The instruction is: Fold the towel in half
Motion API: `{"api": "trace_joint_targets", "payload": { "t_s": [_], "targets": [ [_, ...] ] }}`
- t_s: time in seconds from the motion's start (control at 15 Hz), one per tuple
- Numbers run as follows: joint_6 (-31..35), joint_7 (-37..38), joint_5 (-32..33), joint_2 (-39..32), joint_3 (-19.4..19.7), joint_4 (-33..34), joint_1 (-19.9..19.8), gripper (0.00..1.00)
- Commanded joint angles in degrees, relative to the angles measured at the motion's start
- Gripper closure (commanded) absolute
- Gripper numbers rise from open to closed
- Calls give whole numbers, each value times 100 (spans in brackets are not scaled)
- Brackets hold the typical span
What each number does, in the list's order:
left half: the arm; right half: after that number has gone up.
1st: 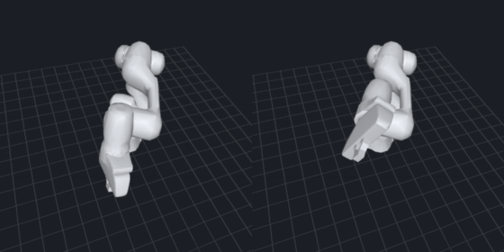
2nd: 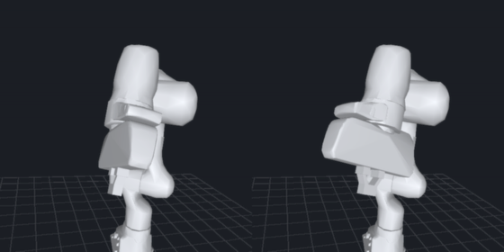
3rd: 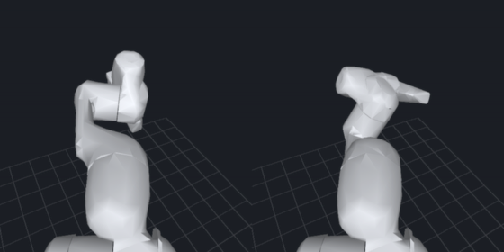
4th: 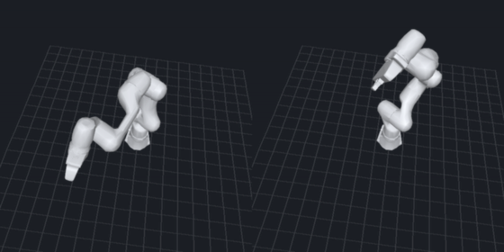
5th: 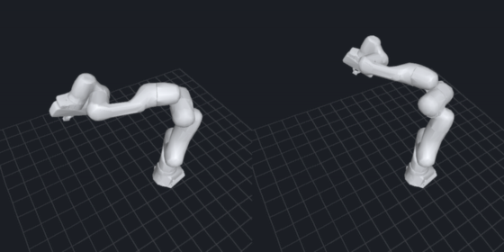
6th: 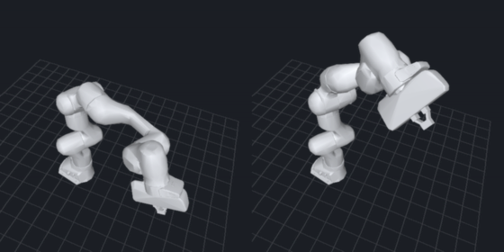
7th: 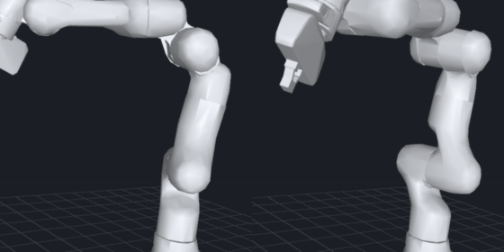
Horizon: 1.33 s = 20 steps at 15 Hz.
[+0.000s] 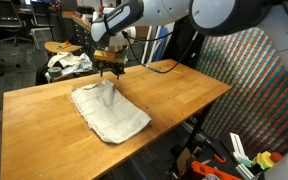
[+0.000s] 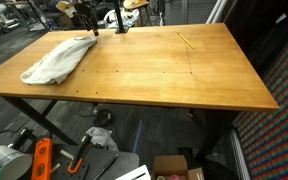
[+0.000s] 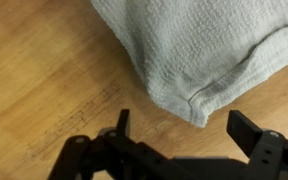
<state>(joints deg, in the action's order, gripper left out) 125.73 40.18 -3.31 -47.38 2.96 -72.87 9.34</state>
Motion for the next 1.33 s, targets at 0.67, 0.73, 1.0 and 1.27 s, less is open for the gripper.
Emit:
{"api": "trace_joint_targets", "payload": {
  "t_s": [0.67, 0.73, 1.0, 1.27],
  "targets": [
    [-1452, -1868, -99, 1526, -443, -1552, -103, 0],
    [-1536, -1970, -92, 1589, -472, -1625, -102, 0],
    [-1690, -2131, -21, 1850, -543, -1990, -26, 0],
    [-1584, -1887, 143, 2144, -566, -2449, 195, 0]
  ]
}}
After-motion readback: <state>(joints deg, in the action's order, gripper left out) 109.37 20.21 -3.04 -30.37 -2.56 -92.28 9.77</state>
